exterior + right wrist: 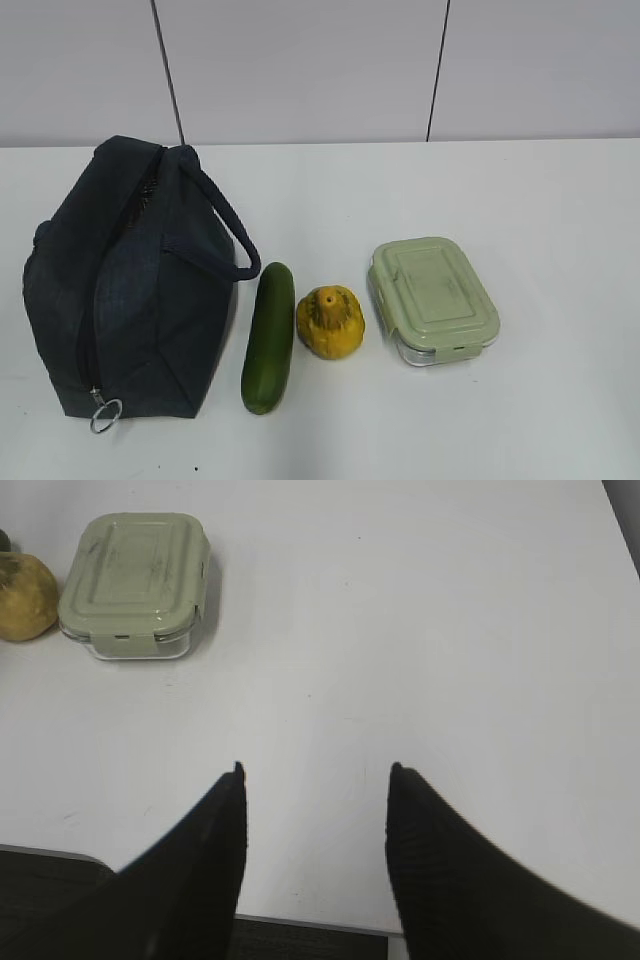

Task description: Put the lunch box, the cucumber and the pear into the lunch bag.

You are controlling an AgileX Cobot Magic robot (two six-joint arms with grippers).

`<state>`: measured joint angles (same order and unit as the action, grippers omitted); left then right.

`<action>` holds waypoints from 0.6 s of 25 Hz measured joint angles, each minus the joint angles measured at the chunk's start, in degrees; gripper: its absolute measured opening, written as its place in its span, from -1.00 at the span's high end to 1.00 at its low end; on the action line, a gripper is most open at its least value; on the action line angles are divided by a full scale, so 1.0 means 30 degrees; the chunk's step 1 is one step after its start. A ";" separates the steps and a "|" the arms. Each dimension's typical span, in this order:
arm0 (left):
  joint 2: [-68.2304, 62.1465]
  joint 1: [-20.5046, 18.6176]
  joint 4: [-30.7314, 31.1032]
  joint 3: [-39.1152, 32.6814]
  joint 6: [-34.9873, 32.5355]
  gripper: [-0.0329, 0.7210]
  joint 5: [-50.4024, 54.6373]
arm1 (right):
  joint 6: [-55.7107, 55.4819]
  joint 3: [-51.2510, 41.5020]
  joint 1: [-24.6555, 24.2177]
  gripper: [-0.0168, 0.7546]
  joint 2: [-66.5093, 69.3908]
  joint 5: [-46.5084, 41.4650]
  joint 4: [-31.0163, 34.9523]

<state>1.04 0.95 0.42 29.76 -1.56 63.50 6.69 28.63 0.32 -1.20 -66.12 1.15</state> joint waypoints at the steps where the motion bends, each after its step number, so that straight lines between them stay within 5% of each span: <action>1: 0.0000 0.0000 0.0000 0.0000 0.0000 0.28 0.0000 | 0.0000 0.0000 0.0000 0.01 0.0000 0.0000 0.0000; 11: 0.0000 0.0000 0.0000 0.0000 0.0000 0.28 0.0000 | -0.0195 0.0000 0.0000 0.01 0.0091 0.0000 0.0000; 15: 0.0000 -0.0015 0.0000 0.0000 0.0000 0.28 0.0000 | -0.0349 0.0192 0.0000 -0.15 0.2011 0.0618 0.0127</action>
<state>1.04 0.90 0.42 29.76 -1.56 63.50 5.64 29.21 0.32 4.83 -64.27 1.53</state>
